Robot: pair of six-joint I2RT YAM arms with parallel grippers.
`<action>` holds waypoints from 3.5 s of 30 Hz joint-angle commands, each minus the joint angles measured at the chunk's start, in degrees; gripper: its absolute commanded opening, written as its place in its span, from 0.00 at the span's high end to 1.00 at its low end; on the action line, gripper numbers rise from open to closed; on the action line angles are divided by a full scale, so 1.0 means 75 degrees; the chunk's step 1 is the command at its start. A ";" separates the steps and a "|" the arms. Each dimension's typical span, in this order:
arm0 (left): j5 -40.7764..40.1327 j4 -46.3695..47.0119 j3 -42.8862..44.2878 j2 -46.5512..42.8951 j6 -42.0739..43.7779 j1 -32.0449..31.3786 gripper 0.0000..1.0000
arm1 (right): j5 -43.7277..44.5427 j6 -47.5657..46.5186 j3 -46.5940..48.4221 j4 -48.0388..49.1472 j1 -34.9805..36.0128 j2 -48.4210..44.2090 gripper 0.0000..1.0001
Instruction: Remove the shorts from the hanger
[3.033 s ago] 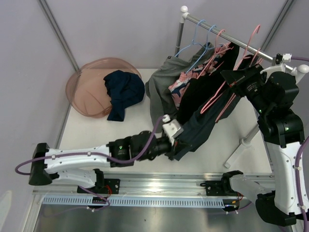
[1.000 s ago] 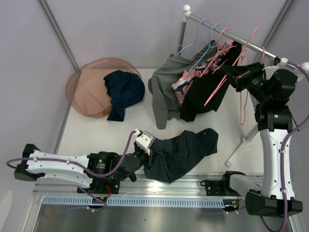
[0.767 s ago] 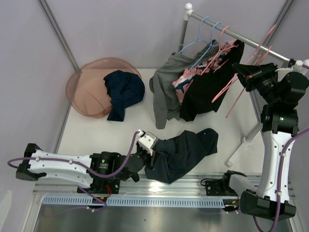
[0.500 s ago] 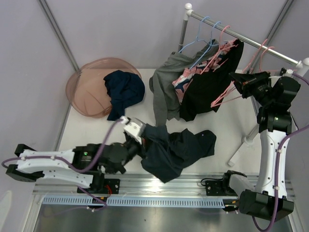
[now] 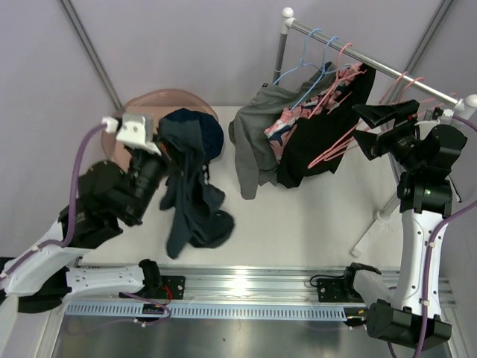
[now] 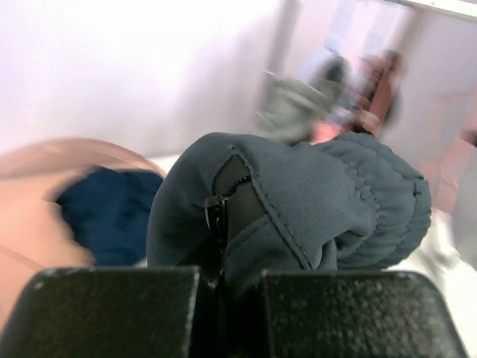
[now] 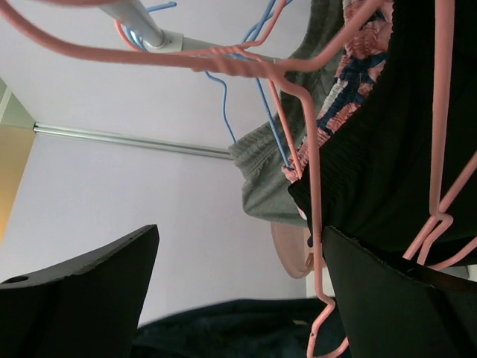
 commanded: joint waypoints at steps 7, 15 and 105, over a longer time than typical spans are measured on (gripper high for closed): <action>0.1868 0.0191 0.4921 0.2807 0.1744 0.3545 1.00 | 0.0271 -0.0766 -0.0065 -0.0667 0.0035 -0.1092 0.01; 0.2492 0.0505 0.9149 0.6313 0.2612 0.5670 1.00 | 0.0436 -0.1375 -0.0370 -0.0855 0.0387 -0.1643 0.00; 0.7961 0.2613 -0.2583 0.0254 -0.1197 0.3423 0.01 | 0.4409 -0.2924 0.3322 -0.0351 0.4137 0.1544 1.00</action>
